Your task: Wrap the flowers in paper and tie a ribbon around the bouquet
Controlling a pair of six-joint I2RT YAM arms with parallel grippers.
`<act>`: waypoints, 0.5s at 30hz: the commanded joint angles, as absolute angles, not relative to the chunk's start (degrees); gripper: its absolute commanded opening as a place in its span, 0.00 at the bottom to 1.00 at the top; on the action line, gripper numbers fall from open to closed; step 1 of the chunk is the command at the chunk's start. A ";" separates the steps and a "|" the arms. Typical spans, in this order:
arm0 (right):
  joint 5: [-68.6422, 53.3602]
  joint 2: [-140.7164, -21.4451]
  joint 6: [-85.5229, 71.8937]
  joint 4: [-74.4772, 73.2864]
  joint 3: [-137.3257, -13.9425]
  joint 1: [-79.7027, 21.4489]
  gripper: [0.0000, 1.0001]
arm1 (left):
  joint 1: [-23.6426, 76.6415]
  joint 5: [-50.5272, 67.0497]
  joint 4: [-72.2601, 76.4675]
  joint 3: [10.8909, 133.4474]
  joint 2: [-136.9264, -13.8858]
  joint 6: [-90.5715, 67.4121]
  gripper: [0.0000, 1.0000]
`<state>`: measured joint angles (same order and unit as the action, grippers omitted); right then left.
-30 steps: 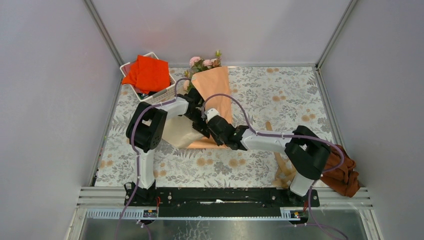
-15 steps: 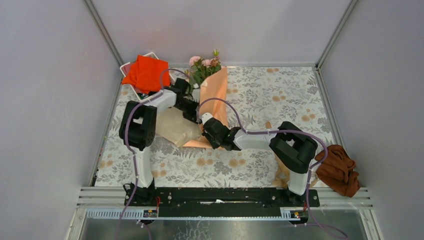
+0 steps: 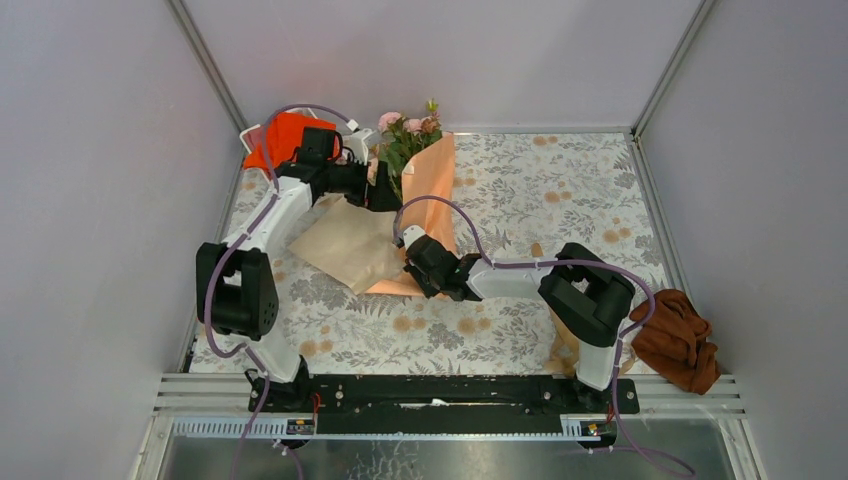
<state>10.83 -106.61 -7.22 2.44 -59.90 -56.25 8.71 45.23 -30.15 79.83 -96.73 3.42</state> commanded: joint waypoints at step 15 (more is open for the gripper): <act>9.91 -108.49 -6.08 0.35 -60.38 -56.75 0.04 | 7.56 53.85 -23.39 71.76 -93.49 -2.94 0.99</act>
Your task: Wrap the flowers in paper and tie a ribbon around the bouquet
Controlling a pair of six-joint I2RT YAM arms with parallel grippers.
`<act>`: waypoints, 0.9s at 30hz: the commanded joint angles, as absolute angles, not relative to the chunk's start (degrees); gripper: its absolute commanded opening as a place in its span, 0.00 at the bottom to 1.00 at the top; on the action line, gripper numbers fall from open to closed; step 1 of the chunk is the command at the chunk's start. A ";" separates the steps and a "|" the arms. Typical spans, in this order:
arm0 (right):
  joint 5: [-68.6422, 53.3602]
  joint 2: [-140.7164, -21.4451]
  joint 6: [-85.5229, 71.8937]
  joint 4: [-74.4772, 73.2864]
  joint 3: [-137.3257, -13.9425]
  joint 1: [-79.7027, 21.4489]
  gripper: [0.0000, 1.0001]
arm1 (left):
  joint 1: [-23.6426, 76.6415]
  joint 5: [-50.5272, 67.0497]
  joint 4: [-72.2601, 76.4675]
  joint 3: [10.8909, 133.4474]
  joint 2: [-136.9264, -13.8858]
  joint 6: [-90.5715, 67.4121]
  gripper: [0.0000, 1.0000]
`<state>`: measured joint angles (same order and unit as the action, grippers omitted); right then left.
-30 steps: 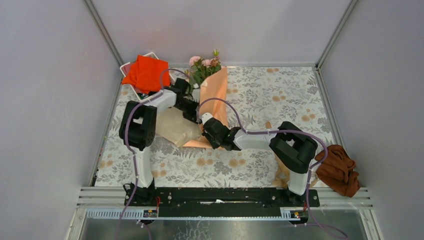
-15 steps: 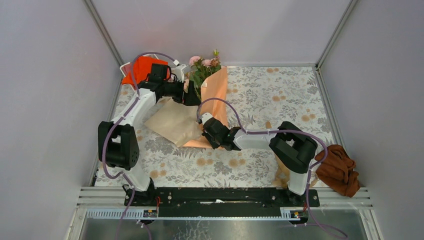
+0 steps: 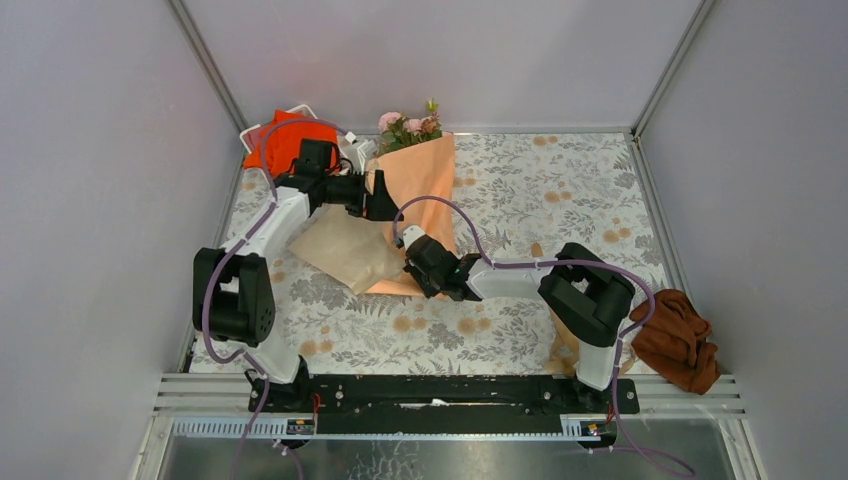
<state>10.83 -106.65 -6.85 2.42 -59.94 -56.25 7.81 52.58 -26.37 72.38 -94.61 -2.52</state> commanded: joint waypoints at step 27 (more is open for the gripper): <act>-11.63 -94.15 0.91 -9.59 -65.06 -53.04 0.56 | 7.47 34.65 -15.67 71.49 -116.10 -2.04 0.00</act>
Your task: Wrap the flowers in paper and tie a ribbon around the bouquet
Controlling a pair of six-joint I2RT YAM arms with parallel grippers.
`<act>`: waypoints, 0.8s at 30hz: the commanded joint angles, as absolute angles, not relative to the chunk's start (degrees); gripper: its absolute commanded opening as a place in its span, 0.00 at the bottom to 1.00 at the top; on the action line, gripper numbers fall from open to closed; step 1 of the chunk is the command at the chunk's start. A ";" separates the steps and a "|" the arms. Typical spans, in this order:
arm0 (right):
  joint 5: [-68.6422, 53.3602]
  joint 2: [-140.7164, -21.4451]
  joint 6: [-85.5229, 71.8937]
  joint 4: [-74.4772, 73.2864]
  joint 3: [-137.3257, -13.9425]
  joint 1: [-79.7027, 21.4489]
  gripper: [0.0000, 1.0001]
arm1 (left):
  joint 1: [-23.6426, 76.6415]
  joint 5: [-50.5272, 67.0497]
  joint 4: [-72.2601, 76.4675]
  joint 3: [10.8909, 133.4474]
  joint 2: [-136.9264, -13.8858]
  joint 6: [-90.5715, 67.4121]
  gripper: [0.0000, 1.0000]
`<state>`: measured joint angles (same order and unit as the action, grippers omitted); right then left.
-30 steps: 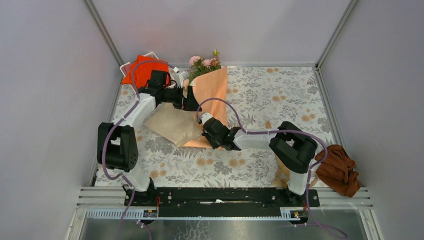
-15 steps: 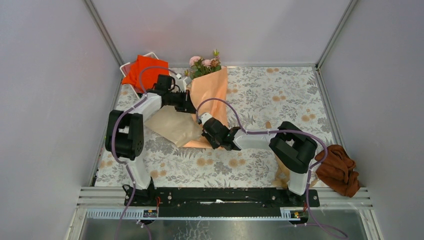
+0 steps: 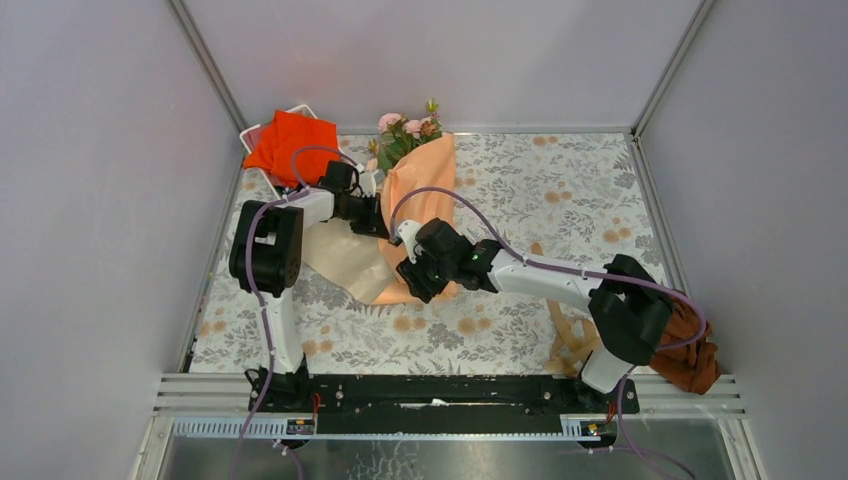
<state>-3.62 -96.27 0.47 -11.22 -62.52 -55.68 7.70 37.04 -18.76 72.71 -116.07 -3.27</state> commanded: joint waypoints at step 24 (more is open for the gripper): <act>-11.33 -86.92 -20.38 -6.79 -47.22 -37.84 0.27 | 6.93 30.85 -17.82 72.53 -115.41 2.85 0.00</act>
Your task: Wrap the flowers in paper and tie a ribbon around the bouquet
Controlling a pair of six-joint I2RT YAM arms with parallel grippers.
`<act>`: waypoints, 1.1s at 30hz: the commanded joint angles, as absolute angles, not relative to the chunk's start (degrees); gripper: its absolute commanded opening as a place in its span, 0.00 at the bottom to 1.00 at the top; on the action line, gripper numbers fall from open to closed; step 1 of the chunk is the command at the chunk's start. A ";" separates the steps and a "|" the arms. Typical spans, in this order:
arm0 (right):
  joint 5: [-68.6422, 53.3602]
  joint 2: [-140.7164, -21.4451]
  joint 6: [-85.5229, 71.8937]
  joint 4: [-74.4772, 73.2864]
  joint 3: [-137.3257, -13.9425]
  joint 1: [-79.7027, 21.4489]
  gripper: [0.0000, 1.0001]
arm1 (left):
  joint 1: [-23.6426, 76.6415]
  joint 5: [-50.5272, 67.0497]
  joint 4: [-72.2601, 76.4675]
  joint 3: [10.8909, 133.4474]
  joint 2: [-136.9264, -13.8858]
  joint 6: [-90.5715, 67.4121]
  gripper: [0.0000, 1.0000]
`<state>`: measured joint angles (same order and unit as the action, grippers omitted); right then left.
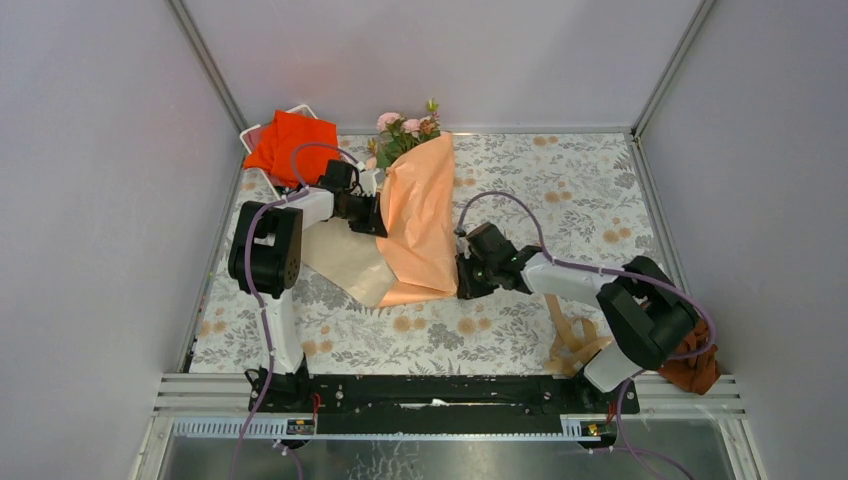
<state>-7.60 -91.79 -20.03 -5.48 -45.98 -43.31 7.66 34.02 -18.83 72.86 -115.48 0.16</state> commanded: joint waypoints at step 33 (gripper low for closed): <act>-10.06 -99.20 -41.38 9.12 -42.55 -26.16 0.06 | 12.17 35.27 -19.91 71.00 -115.90 4.67 0.00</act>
